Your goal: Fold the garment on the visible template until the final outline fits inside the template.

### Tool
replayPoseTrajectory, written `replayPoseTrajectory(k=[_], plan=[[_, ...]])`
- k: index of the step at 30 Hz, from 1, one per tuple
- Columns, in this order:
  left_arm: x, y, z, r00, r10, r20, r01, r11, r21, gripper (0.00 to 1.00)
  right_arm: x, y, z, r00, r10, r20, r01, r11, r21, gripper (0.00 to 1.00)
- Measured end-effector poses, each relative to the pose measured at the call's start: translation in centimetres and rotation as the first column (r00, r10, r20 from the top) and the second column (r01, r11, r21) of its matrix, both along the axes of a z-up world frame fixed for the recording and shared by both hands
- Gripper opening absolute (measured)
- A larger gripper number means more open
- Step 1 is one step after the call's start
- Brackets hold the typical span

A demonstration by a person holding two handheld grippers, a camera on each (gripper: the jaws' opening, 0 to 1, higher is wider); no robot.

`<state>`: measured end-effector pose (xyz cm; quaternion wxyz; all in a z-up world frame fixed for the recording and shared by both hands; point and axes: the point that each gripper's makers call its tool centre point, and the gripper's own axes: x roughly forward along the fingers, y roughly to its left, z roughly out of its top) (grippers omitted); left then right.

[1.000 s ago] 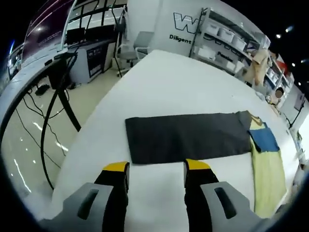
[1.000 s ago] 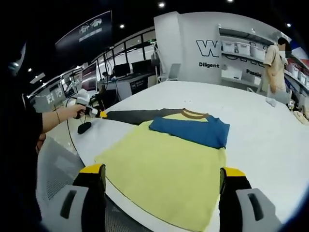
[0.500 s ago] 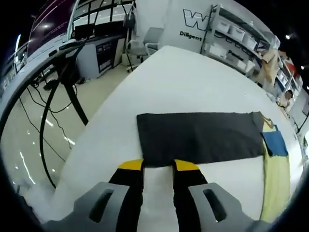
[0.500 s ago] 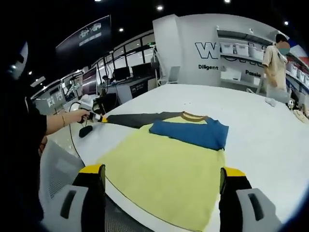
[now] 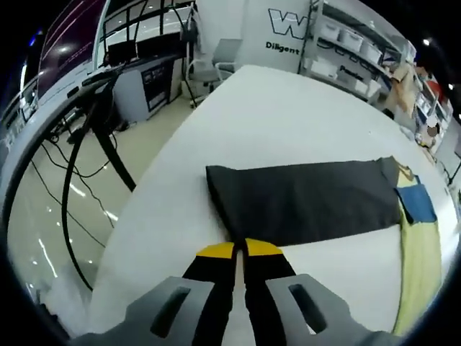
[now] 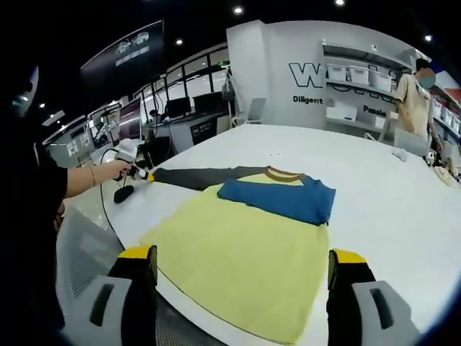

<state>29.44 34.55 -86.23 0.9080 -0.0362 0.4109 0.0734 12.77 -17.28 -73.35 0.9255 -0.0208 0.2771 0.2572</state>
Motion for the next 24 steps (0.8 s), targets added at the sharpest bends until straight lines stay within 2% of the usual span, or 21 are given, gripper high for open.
replayPoseTrajectory(k=[3,6,9,13,17,19,21,24], plan=[[0.6,-1.1,0.9,0.999,-0.019,0.037,0.019,1.0,0.003,0.07,-0.1,0.0,-0.3,1.0,0.0,-0.006,0.0,1.0,-0.011,0.98],[0.9,-1.9,1.9,0.998,-0.048,0.05,0.048,0.999,0.017,0.07,-0.1,0.1,-0.4,1.0,0.003,-0.009,-0.003,1.0,-0.011,0.99],[1.5,-4.4,4.1,0.99,-0.103,0.097,0.103,0.995,-0.005,0.07,-0.2,0.3,-0.5,1.0,0.015,-0.012,-0.015,1.0,-0.009,0.99],[1.8,-6.0,5.5,0.983,-0.148,0.11,0.149,0.989,-0.001,0.07,-0.4,0.5,-0.8,0.999,0.029,-0.025,-0.03,0.999,-0.021,0.99],[2.2,-9.1,7.7,0.969,-0.205,0.139,0.211,0.977,-0.032,0.07,-0.6,0.6,-1.0,0.999,0.039,-0.027,-0.04,0.999,-0.025,0.99],[2.6,-10.8,8.6,0.954,-0.254,0.161,0.265,0.963,-0.044,0.07,-0.6,0.4,-1.2,0.999,0.039,-0.032,-0.04,0.998,-0.038,0.99],[3.1,-12.5,9.5,0.943,-0.276,0.186,0.294,0.953,-0.078,0.07,-0.7,0.3,-1.4,0.998,0.043,-0.034,-0.045,0.998,-0.05,0.99],[3.5,-14.2,10.5,0.929,-0.307,0.206,0.33,0.94,-0.086,0.07,-0.9,0.4,-1.5,0.998,0.047,-0.039,-0.049,0.998,-0.046,0.99]])
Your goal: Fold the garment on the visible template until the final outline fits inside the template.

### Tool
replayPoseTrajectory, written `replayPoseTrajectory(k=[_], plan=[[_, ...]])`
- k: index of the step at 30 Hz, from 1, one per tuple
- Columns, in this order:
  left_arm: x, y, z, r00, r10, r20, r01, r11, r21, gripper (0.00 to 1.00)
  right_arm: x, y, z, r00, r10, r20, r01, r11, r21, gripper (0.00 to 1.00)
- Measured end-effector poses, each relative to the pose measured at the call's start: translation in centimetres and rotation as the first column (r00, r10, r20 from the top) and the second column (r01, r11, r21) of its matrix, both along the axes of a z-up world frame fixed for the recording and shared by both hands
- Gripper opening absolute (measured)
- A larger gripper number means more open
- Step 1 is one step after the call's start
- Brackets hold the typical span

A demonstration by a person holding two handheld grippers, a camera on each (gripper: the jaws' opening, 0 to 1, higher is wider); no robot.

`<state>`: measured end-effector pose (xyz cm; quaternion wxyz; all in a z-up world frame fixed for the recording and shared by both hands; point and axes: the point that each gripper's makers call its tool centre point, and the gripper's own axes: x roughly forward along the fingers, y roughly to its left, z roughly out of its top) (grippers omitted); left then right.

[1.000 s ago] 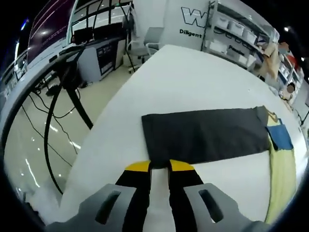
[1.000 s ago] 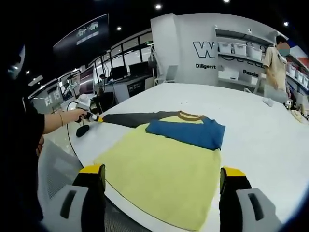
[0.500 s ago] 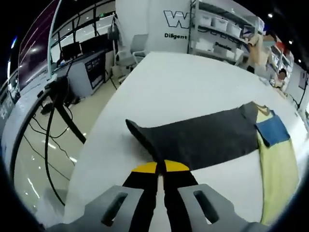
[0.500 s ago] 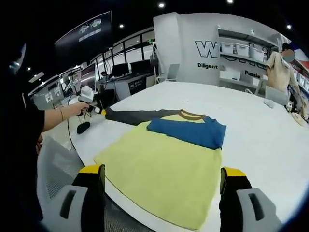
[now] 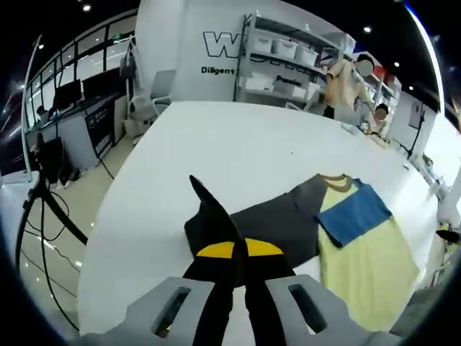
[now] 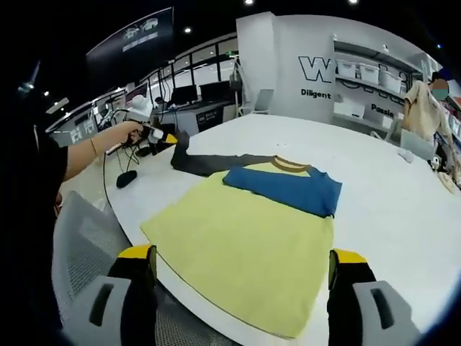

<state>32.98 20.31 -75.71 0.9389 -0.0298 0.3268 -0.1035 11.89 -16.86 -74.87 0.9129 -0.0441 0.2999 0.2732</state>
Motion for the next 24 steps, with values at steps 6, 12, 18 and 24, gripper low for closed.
replayPoseTrajectory(k=[6,12,18,24], plan=[[1.4,-4.4,2.3,0.995,-0.085,0.042,0.087,0.996,-0.034,0.07,-0.5,0.1,-0.4,1.0,0.012,-0.012,-0.012,1.0,-0.009,0.99],[3.0,-9.0,4.3,0.984,-0.16,0.073,0.165,0.984,-0.07,0.07,-0.6,0.0,-0.6,1.0,0.01,-0.018,-0.011,1.0,-0.016,0.99],[4.2,-13.6,5.9,0.965,-0.237,0.112,0.247,0.964,-0.093,0.07,-0.6,-0.2,-0.6,1.0,0.002,-0.016,-0.002,1.0,-0.026,0.99],[4.9,-18.7,6.4,0.942,-0.313,0.121,0.325,0.941,-0.096,0.07,-0.8,-0.5,-0.9,1.0,-0.005,-0.028,0.004,0.999,-0.035,0.99]])
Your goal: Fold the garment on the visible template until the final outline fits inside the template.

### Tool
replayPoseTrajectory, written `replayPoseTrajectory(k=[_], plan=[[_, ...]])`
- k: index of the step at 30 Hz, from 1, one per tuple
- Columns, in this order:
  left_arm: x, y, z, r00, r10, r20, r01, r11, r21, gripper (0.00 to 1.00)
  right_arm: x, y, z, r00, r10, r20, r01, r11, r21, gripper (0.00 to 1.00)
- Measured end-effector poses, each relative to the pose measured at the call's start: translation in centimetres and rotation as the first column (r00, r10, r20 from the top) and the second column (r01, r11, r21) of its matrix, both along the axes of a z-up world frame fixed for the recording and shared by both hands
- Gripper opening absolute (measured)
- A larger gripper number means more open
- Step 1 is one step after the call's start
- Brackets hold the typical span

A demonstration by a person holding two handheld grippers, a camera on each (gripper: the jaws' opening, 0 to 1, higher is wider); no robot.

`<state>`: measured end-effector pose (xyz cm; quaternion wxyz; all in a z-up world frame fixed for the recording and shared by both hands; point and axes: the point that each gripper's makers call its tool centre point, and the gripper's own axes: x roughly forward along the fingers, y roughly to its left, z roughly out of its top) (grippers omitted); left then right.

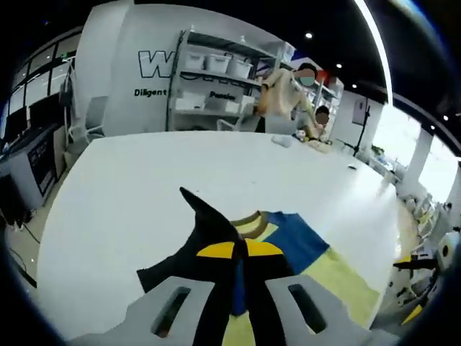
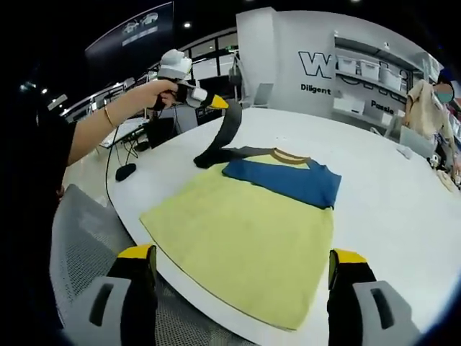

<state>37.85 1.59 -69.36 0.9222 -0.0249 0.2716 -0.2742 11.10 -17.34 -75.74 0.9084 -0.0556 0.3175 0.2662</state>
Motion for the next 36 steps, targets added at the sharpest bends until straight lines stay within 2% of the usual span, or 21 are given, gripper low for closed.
replayPoseTrajectory(k=[7,11,12,18,24,29,32,36], plan=[[-0.6,-6.3,-0.5,0.997,-0.077,-0.011,0.077,0.997,-0.022,0.07,-0.3,-0.3,-0.4,1.0,-0.007,-0.013,0.007,1.0,-0.004,0.99],[-0.7,-7.0,-0.7,0.996,-0.085,-0.012,0.084,0.996,-0.026,0.07,-0.3,-0.3,-0.4,1.0,-0.007,-0.015,0.007,1.0,-0.005,0.99],[-1.4,-10.9,-1.3,0.991,-0.132,-0.014,0.132,0.991,-0.036,0.07,-0.6,-0.5,-0.6,1.0,-0.003,-0.023,0.002,1.0,-0.014,0.99],[-2.5,-14.9,-2.1,0.981,-0.191,-0.037,0.189,0.981,-0.047,0.07,-0.8,-1.1,-0.7,0.999,-0.025,-0.03,0.024,0.999,-0.025,0.99],[-3.5,-17.9,-3.3,0.969,-0.244,-0.048,0.241,0.969,-0.052,0.07,-0.8,-1.2,-1.0,0.999,-0.027,-0.037,0.025,0.999,-0.033,0.99],[-4.2,-18.8,-4.7,0.96,-0.274,-0.059,0.273,0.962,-0.015,0.07,-0.8,-0.9,-1.1,0.999,-0.018,-0.041,0.017,0.999,-0.034,0.99],[-4.5,-19.5,-5.9,0.956,-0.287,-0.062,0.288,0.958,0.009,0.07,-0.8,-0.9,-1.2,0.999,-0.015,-0.049,0.013,0.999,-0.037,0.99],[-5.1,-20.0,-8.1,0.951,-0.294,-0.095,0.299,0.954,0.037,0.07,-0.9,-0.9,-1.3,0.999,-0.015,-0.05,0.012,0.999,-0.043,0.99]])
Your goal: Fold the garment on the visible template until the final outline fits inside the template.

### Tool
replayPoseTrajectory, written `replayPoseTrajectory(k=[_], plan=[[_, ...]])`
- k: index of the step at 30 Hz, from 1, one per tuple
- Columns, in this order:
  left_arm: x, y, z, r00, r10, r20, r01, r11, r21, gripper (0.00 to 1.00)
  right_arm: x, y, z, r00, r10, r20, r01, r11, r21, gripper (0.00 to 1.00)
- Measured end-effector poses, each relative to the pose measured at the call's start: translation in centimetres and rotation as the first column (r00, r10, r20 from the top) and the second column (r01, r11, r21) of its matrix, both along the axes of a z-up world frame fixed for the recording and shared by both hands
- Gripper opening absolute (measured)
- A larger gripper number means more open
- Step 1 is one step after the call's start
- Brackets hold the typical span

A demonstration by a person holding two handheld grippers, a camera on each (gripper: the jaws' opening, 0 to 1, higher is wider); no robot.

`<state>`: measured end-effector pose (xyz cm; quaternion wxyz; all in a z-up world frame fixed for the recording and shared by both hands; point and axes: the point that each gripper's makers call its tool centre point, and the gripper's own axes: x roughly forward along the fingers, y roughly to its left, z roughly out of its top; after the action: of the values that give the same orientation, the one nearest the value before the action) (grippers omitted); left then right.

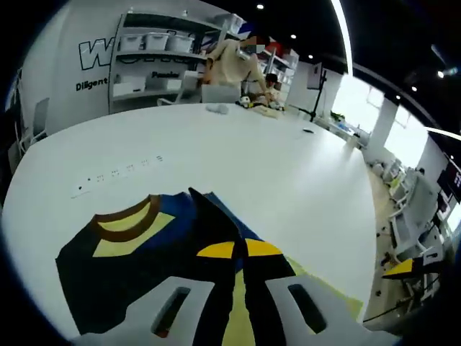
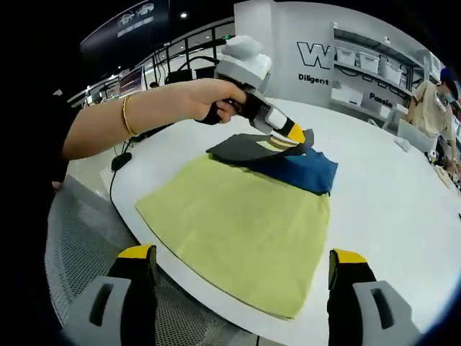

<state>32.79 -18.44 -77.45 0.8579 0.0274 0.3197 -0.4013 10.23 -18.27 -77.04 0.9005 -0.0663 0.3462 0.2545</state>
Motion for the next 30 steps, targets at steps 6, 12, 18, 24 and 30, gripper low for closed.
replayPoseTrajectory(k=[6,12,18,24,30], plan=[[-1.1,-0.7,-2.4,0.999,-0.018,-0.031,0.019,0.999,0.047,0.07,-0.2,-0.1,-0.2,1.0,0.0,-0.006,0.0,1.0,-0.003,0.99],[-1.8,-1.5,-2.3,0.997,-0.069,-0.032,0.07,0.997,0.013,0.11,-0.1,-0.2,0.0,1.0,-0.004,0.0,0.004,1.0,0.0,0.99],[-0.4,0.4,-1.3,0.999,-0.025,0.039,0.023,0.999,0.043,0.4,-0.2,-0.1,-0.3,1.0,-0.005,-0.011,0.005,1.0,-0.001,0.99],[1.2,3.0,-0.6,0.994,0.027,0.103,-0.036,0.996,0.084,0.89,0.1,-0.1,-0.2,1.0,-0.013,-0.01,0.013,1.0,0.017,0.99],[1.4,4.1,-0.4,0.995,0.042,0.087,-0.047,0.997,0.063,0.99,0.1,0.3,-0.4,1.0,-0.013,-0.028,0.014,0.999,0.039,0.99]])
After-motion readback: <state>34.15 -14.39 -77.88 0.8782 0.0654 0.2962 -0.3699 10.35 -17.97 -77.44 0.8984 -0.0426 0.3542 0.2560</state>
